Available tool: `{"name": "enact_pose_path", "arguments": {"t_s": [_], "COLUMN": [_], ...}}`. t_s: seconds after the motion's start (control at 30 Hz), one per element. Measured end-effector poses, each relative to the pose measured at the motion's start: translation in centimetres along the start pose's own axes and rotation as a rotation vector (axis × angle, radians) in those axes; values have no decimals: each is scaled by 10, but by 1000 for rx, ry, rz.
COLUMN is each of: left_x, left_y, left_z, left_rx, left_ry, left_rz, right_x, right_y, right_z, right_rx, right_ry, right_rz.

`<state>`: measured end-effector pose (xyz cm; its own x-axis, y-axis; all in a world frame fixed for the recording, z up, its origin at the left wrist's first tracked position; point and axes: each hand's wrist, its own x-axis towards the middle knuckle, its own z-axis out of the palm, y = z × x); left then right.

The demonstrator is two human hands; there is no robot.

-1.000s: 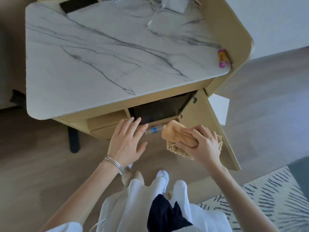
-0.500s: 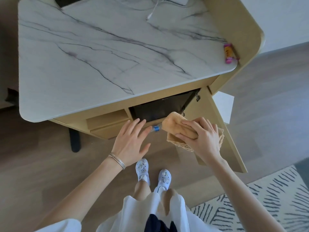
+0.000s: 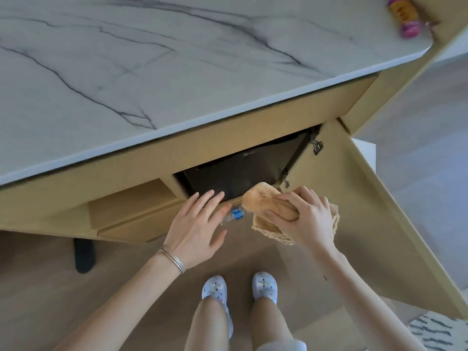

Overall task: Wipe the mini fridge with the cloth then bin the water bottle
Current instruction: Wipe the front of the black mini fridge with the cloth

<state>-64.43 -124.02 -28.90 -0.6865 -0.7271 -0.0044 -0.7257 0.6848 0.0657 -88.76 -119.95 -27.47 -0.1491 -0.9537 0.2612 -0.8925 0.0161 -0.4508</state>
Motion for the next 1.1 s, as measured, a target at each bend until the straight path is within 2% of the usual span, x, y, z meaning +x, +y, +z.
{"name": "enact_pose_path", "arguments": {"t_s": [0.33,0.5,0.7,0.83,0.93,1.1], "left_x": [38,45,53,56,59,79], "left_y": [-30,-49,-52,-50,-50,-47], "left_z": [182,275,369,412,429,437], "left_rx": [111,203,241,231,215,215], "left_ry": [85,79,102,172,155,196], "left_rz": [55,82,124,112,62,43], "right_x": [-29,-51,-65,-77,-80,-47], "right_y": [101,160,206,227,235,242], "right_z": [178,261,338,376,390,393], "right_rx": [171,108,120,128,164,204], "right_ry": [86,96,185,235,283,453], "right_rz": [69,86,71,59,98,69]}}
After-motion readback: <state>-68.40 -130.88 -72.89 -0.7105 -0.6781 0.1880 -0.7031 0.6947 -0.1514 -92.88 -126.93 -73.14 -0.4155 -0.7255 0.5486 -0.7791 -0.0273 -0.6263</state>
